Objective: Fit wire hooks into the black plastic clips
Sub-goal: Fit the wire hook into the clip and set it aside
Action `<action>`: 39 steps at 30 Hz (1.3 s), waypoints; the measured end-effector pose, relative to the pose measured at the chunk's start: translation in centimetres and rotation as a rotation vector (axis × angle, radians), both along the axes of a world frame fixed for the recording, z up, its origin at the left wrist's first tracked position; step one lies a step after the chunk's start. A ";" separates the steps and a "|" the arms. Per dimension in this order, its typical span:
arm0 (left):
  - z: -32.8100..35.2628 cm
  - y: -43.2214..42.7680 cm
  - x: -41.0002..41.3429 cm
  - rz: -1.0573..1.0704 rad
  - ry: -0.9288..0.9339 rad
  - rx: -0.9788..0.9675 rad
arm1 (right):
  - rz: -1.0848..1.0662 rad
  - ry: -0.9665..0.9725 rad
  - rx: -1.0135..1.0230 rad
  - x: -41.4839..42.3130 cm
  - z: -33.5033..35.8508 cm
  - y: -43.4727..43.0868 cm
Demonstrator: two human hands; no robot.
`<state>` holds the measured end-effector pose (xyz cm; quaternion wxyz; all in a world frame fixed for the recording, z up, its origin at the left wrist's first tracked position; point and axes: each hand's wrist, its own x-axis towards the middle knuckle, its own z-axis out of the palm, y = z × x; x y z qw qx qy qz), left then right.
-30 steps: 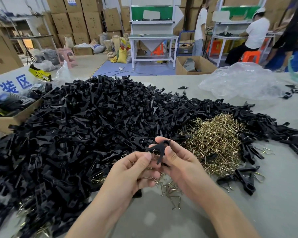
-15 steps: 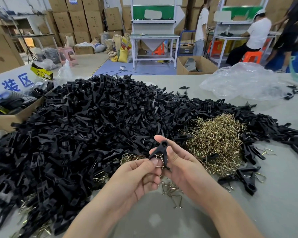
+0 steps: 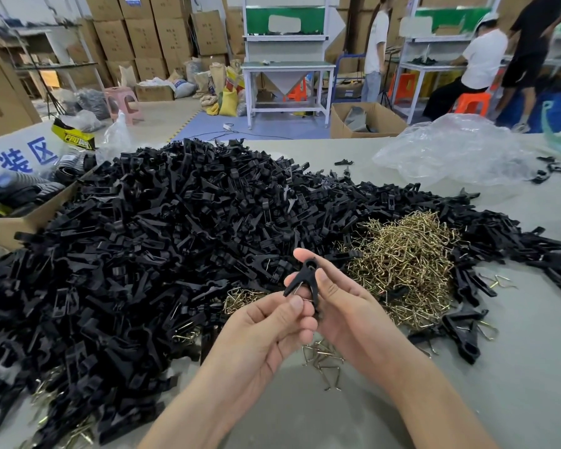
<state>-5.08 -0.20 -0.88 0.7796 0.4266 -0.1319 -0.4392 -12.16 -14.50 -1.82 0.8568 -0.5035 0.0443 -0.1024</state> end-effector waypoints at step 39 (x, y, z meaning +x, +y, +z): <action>-2.1 -1.2 -2.4 0.066 -1.119 0.423 | -0.395 0.035 0.237 1.6 -0.7 3.4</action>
